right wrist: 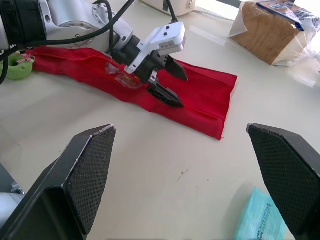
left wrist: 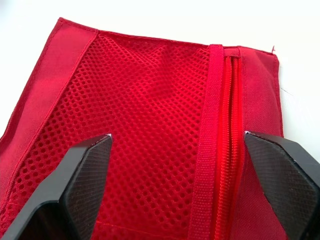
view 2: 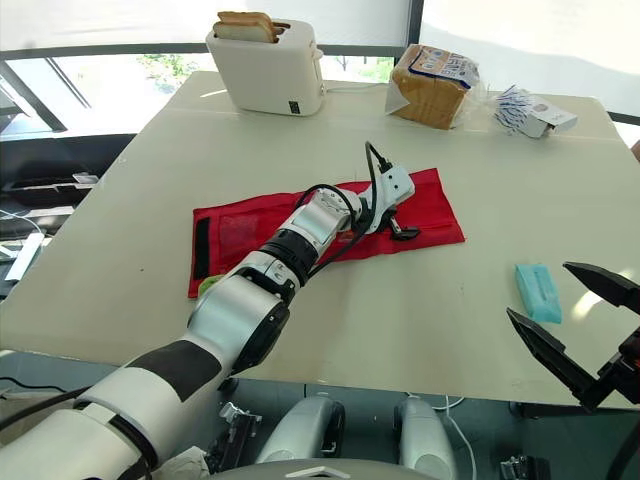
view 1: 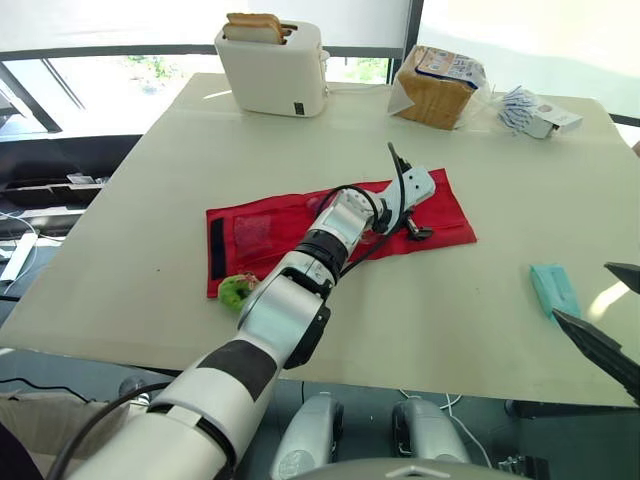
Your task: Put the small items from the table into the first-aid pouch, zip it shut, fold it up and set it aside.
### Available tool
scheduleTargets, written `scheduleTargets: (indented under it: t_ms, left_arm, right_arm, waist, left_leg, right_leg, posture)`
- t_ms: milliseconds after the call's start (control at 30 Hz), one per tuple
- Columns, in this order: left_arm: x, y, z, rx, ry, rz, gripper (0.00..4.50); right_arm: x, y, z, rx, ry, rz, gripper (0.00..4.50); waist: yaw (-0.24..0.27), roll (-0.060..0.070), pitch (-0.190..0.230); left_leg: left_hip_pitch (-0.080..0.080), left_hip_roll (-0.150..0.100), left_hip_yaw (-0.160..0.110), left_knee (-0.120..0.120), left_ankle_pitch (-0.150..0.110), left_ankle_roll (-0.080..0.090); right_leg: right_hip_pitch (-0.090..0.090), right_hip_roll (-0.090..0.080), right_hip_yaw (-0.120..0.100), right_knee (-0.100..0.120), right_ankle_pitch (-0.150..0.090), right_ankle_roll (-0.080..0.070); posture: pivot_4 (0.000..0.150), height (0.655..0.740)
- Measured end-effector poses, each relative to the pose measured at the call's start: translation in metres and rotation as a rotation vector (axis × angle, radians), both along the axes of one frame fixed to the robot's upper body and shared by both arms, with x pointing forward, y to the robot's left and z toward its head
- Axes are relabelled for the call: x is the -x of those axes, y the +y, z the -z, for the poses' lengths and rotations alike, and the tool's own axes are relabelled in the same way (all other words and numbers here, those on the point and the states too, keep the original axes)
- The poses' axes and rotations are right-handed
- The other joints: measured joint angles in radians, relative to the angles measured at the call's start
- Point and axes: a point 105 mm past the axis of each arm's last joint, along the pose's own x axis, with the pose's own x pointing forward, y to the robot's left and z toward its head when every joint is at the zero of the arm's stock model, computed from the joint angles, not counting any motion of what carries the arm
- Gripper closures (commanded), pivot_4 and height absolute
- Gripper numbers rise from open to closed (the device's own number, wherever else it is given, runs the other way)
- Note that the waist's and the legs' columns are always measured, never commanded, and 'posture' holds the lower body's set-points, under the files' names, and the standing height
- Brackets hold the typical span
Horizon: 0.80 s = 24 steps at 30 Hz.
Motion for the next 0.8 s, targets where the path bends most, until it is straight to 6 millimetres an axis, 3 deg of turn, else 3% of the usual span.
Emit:
scheduleTargets:
  t_ms: [333,433,567,633,700,800]
  left_arm:
    - [-0.006,0.007,0.005,-0.046,-0.072,-0.022,0.02]
    - [-0.006,0.007,0.004,-0.07,-0.11,-0.003,0.81]
    - [-0.004,0.004,0.009,-0.079,-0.108,0.013,2.65]
    - [-0.001,-0.001,0.012,-0.077,-0.109,0.039,3.89]
    - [0.003,-0.004,0.013,-0.072,-0.111,0.079,4.37]
    - [0.007,-0.006,0.013,-0.071,-0.112,0.116,4.37]
  right_arm:
    - [0.0,0.001,0.004,-0.001,0.012,-0.006,0.0]
    - [0.0,0.002,0.006,-0.006,0.018,-0.01,0.0]
    - [0.0,0.002,0.006,-0.004,0.017,-0.009,0.0]
    - [0.0,0.002,0.006,-0.004,0.016,-0.006,0.0]
    - [0.0,0.001,0.006,-0.006,0.014,-0.002,0.0]
    - [0.0,0.0,0.006,-0.005,0.011,0.004,0.0]
  waist:
    - [0.0,0.0,0.0]
    - [0.0,0.0,0.0]
    - [0.0,0.0,0.0]
    - [0.0,0.0,0.0]
    - [0.0,0.0,0.0]
    - [0.0,0.0,0.0]
  left_leg:
    - [0.0,0.0,0.0,0.0,0.0,0.0]
    - [0.0,0.0,0.0,0.0,0.0,0.0]
    - [0.0,0.0,0.0,0.0,0.0,0.0]
    - [0.0,0.0,0.0,0.0,0.0,0.0]
    - [0.0,0.0,0.0,0.0,0.0,0.0]
    - [0.0,0.0,0.0,0.0,0.0,0.0]
  right_leg:
    - [0.0,0.0,0.0,0.0,0.0,0.0]
    - [0.0,0.0,0.0,0.0,0.0,0.0]
    - [0.0,0.0,0.0,0.0,0.0,0.0]
    - [0.0,0.0,0.0,0.0,0.0,0.0]
    - [0.0,0.0,0.0,0.0,0.0,0.0]
    - [0.0,0.0,0.0,0.0,0.0,0.0]
  posture:
    - [0.15,0.74]
    - [0.15,0.74]
    - [0.15,0.74]
    - [0.15,0.74]
    - [0.15,0.74]
    - [0.15,0.74]
